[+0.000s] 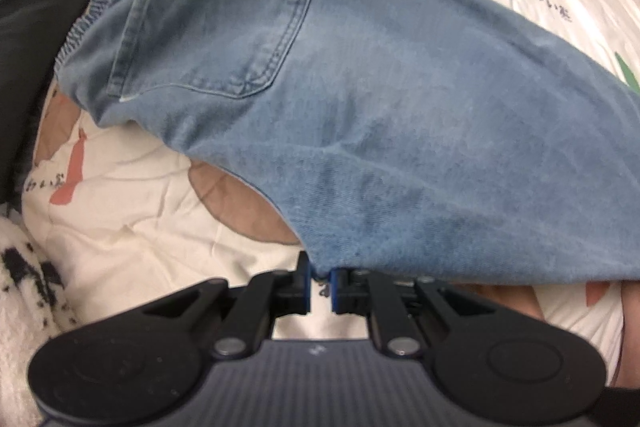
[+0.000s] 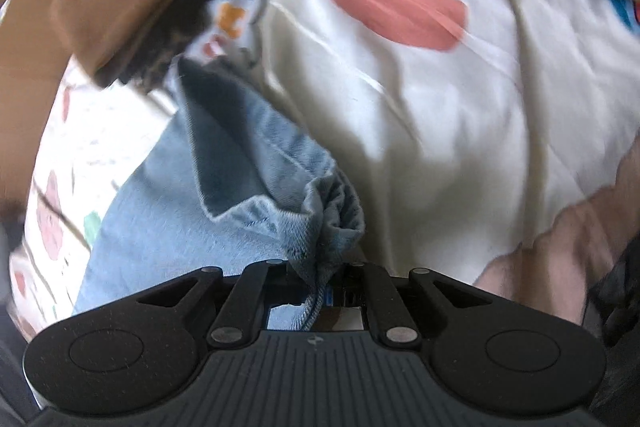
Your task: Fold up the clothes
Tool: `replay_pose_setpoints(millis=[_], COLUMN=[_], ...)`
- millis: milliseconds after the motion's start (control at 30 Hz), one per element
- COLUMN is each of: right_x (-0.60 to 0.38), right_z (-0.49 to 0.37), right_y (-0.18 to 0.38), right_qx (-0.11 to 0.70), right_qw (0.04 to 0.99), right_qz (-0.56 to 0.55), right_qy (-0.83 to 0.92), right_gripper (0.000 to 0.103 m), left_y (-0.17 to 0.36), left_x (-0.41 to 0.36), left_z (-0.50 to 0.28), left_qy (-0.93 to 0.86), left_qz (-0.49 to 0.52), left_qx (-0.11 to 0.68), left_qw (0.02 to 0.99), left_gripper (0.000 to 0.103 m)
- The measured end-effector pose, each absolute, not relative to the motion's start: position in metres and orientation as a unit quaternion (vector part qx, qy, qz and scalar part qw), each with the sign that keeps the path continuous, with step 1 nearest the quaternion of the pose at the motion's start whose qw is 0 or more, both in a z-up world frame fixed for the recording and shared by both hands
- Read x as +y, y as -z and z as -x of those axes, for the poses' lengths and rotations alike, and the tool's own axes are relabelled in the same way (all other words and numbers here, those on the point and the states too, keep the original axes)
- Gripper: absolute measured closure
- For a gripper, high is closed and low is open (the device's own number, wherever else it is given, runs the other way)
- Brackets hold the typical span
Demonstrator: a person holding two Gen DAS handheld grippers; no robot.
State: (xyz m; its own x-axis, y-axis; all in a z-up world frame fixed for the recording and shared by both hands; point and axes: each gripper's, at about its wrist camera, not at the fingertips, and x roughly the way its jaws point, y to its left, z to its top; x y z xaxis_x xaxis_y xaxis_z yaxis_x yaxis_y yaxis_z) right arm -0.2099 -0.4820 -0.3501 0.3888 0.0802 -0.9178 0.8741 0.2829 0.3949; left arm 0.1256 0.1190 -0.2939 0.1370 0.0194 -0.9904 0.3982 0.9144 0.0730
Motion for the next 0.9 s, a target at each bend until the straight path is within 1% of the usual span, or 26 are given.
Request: replay_pose_setpoints(millis=[67,200,233,333,433,467,500,533,567,633,900], right_x=[-0.485,-0.49,-0.493,-0.496,-0.497,-0.497,-0.497,-0.497,-0.496,-0.495,-0.486], right_z=[0.215,0.229,0.232,0.236,0.231,0.227,0.223,0.219,0.214,0.202,0.155], right_y=[0.356,0.356,0.355,0.349,0.336,0.331,0.326,0.322,0.318,0.31,0.3], right_qx=[0.464,0.47,0.472,0.478,0.474,0.471,0.467,0.463,0.462,0.458,0.456], right_qw=[0.645,0.639,0.638,0.646,0.666,0.675,0.684,0.693,0.703,0.722,0.768], right_qz=[-0.52,-0.504,-0.5,-0.472,-0.451,-0.445,-0.439,-0.433,-0.422,-0.402,-0.336], right_qy=[0.314,0.342,0.347,0.363,0.358,0.354,0.349,0.344,0.339,0.329,0.297], right_gripper=[0.083,0.076,0.072,0.068,0.067,0.063,0.061,0.06,0.06,0.06,0.06], left_y=[0.3,0.304,0.303,0.296,0.283,0.278,0.273,0.268,0.263,0.254,0.234], left_x=[0.118,0.116,0.116,0.118,0.119,0.119,0.12,0.12,0.121,0.124,0.124], left_z=[-0.127,-0.126,-0.126,-0.123,-0.118,-0.119,-0.12,-0.122,-0.124,-0.13,-0.176], left_qy=[0.126,0.121,0.12,0.119,0.116,0.116,0.117,0.117,0.117,0.112,0.082], left_qz=[-0.162,-0.16,-0.157,-0.154,-0.147,-0.144,-0.141,-0.141,-0.141,-0.141,-0.14], left_qx=[0.648,0.654,0.656,0.655,0.649,0.647,0.645,0.64,0.635,0.623,0.597], left_qw=[0.733,0.729,0.729,0.73,0.737,0.74,0.742,0.746,0.75,0.762,0.785], left_gripper=[0.094,0.091,0.09,0.087,0.087,0.085,0.085,0.085,0.082,0.08,0.08])
